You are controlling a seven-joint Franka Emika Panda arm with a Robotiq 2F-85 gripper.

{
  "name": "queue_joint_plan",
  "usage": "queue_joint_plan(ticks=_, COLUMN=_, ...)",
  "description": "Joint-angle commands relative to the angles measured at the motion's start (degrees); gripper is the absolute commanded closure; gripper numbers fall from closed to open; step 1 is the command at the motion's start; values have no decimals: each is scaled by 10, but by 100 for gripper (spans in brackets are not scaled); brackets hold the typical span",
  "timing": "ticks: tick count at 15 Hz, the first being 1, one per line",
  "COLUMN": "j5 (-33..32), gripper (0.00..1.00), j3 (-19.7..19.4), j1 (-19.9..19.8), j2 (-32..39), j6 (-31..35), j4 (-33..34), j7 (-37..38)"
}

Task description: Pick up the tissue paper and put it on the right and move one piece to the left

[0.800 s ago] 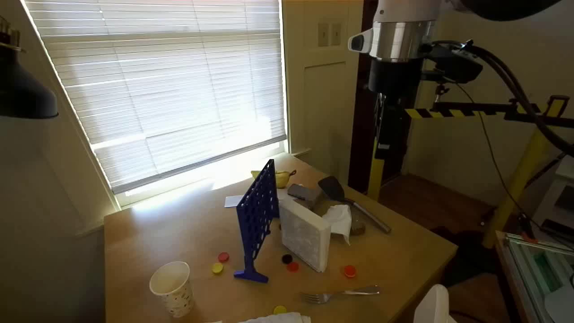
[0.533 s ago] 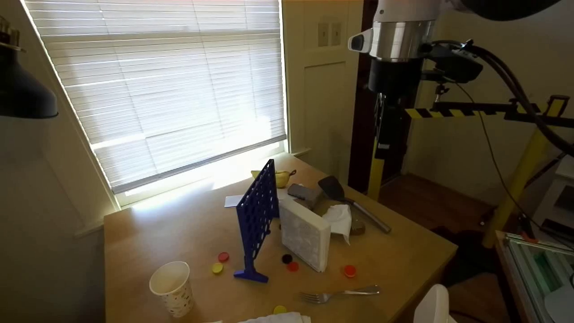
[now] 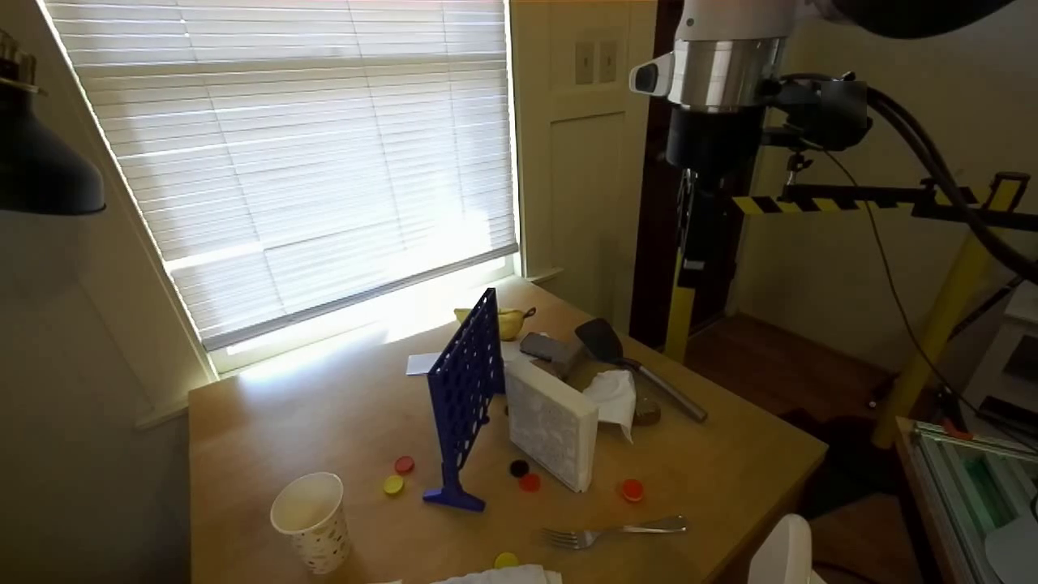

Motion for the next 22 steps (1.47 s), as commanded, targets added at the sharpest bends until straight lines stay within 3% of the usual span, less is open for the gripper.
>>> queue_joint_plan(ticks=1, j5=-5, gripper=0, j3=-17, j1=2, j2=22, j6=14, j4=11, j7=-9)
queue_joint_plan(ticks=13, j5=17, gripper=0, j3=-60, j1=-19, j2=158, j6=161, j4=56, j7=24)
queue_joint_plan(ticks=21, j5=60, gripper=0, j3=-62, j1=-14, j2=257, j6=269, j4=86, j7=69)
queue_joint_plan(ticks=22, j5=44, gripper=0, j3=-63, j1=-15, j2=226, j6=255, j4=61, j7=54)
